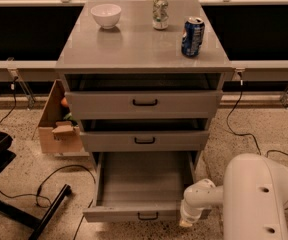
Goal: Open bottom drawer
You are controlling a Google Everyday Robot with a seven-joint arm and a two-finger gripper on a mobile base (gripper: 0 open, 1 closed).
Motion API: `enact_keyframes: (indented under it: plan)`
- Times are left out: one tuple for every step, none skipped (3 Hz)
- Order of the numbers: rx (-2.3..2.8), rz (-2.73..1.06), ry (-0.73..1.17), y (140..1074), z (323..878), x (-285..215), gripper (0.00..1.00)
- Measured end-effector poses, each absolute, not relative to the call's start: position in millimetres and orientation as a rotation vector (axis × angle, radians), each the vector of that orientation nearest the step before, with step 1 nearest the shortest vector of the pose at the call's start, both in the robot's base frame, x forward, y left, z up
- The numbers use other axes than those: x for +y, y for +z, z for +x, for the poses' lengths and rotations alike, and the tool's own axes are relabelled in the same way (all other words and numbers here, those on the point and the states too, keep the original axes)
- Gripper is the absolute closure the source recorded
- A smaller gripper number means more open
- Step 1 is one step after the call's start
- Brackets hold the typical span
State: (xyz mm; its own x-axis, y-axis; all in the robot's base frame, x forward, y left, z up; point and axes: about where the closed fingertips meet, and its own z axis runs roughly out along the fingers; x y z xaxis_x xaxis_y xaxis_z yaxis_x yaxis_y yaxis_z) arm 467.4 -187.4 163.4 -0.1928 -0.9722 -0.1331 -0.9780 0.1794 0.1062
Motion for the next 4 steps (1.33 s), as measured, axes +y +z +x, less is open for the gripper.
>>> enact_keyframes:
  plan:
    - [2.385,-1.973,0.260,164.7,470.9,-188.3,0.98]
    - [2.385,-1.973,0.260,164.7,470.9,-188.3,0.84]
    - [2.385,-1.973,0.260,164.7,470.9,-188.3,0.53]
    - [2.385,-1.973,0.260,164.6,470.9,-188.3,0.30]
